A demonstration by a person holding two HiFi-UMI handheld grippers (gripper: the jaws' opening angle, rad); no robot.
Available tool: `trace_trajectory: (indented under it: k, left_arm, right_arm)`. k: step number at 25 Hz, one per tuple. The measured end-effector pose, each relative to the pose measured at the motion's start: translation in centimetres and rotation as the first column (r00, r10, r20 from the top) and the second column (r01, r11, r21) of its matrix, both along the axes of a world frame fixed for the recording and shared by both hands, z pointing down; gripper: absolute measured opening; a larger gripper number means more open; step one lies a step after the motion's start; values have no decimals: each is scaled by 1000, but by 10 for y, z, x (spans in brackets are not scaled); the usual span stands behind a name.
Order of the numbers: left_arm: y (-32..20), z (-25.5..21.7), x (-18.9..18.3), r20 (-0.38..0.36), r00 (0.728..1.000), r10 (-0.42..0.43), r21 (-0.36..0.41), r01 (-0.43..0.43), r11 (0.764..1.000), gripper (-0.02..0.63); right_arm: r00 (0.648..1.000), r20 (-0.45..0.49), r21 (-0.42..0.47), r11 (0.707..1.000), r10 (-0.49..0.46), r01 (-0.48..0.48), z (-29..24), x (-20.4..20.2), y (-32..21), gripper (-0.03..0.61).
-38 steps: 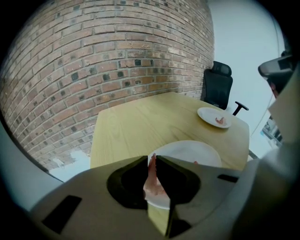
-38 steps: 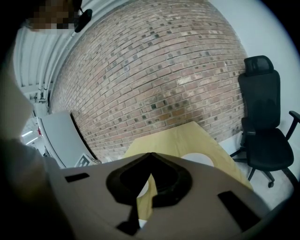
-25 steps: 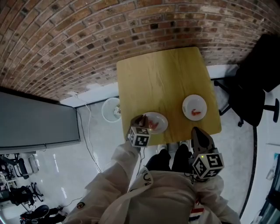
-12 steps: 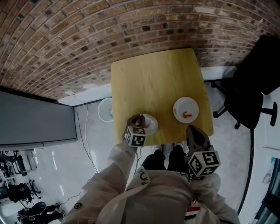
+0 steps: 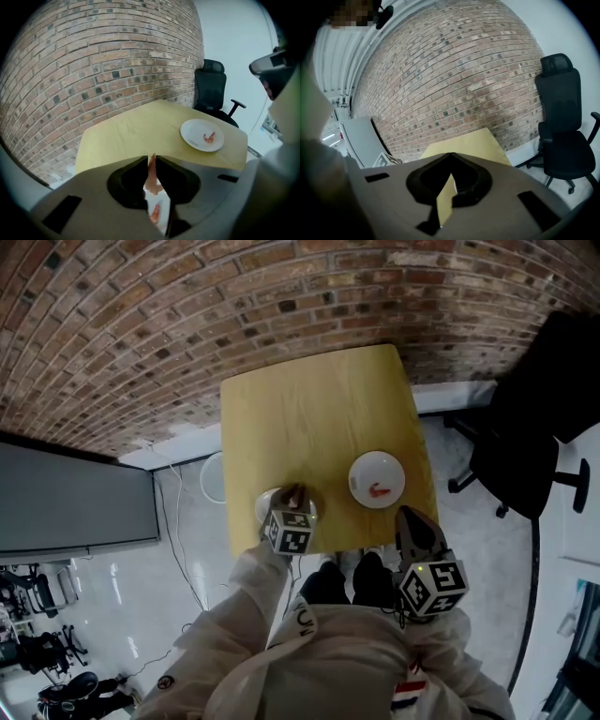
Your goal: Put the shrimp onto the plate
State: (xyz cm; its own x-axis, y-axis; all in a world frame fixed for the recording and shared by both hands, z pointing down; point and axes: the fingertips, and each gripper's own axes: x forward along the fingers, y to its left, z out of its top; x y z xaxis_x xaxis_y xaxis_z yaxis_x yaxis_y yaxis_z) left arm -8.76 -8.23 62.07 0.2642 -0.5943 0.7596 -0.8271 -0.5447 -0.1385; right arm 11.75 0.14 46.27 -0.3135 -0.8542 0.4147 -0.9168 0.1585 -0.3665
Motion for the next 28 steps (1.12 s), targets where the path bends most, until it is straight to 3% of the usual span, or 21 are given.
trace_trajectory:
  k: [16, 28]
  left_arm:
    - [-11, 2, 79, -11, 1000, 17, -6, -17, 1000, 61]
    - [-18, 9, 143, -16, 997, 80, -16, -80, 997, 61]
  right_arm:
    - [1000, -5, -13, 999, -29, 29, 11, 57, -18, 23]
    - [1000, -17, -22, 1000, -1, 0, 16, 106, -22, 23]
